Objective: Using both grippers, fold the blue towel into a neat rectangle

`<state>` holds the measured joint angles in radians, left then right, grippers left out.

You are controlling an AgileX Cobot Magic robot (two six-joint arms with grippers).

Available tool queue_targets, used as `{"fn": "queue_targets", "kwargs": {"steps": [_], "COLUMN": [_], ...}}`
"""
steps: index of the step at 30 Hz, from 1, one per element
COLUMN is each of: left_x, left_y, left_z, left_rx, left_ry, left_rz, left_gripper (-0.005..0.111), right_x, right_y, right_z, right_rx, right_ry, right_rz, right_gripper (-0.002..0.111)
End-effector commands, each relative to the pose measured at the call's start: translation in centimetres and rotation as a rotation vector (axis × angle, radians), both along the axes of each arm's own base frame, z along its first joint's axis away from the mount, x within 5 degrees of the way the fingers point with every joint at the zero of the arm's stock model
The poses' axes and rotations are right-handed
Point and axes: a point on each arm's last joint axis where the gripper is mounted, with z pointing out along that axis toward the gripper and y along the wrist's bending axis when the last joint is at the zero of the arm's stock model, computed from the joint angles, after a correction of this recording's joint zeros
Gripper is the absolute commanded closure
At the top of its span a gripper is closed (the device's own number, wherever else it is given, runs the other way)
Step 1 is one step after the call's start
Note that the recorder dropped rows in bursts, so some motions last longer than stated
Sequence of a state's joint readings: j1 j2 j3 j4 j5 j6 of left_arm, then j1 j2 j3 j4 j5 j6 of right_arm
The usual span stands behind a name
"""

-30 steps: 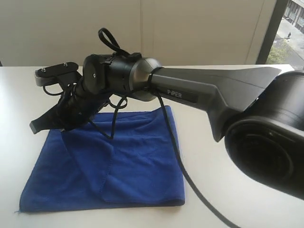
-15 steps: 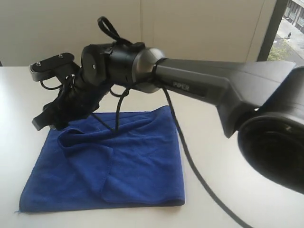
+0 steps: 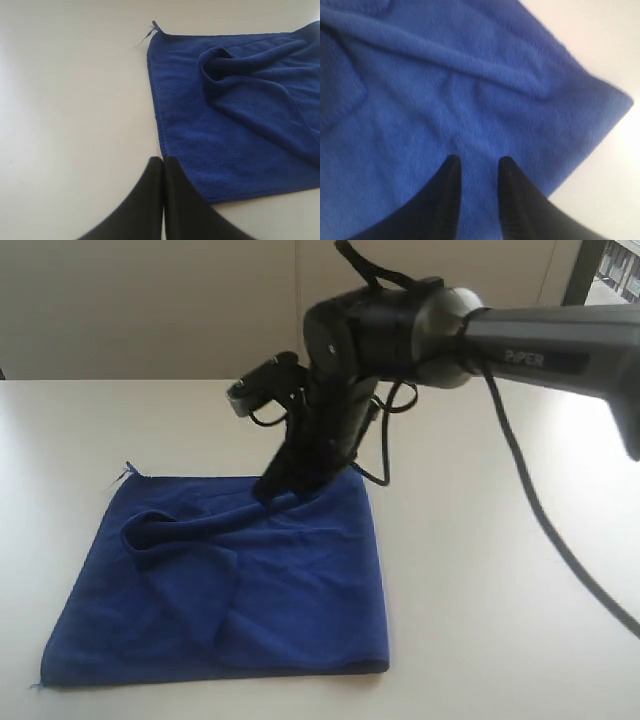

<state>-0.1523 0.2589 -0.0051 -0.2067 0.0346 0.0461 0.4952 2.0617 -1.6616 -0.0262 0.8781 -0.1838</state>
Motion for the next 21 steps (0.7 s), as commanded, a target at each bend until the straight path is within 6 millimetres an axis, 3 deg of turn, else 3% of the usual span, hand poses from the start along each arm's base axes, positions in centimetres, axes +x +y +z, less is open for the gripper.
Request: {"fn": "queue_targets", "kwargs": {"steps": [1, 6, 15, 21], "left_x": [0.0, 0.0, 0.0, 0.0], "left_y": [0.0, 0.0, 0.0, 0.0], "left_z": [-0.1, -0.1, -0.1, -0.1], "left_rx": [0.002, 0.002, 0.049, 0.049], "left_ry": [-0.005, -0.005, -0.015, -0.015], "left_rz": [0.001, 0.001, -0.017, -0.017], "left_gripper": [0.107, 0.107, 0.107, 0.107], "right_x": [-1.7, -3.3, -3.6, -3.8], "right_y": [-2.4, -3.3, -3.4, -3.6], "right_z": [-2.1, -4.9, -7.8, -8.5], "right_rx": [-0.012, 0.001, 0.000, -0.028], "right_ry": [0.003, -0.020, -0.006, 0.029], "right_rz": [0.014, 0.027, 0.024, 0.032], "right_gripper": [0.093, 0.108, 0.108, 0.108]}}
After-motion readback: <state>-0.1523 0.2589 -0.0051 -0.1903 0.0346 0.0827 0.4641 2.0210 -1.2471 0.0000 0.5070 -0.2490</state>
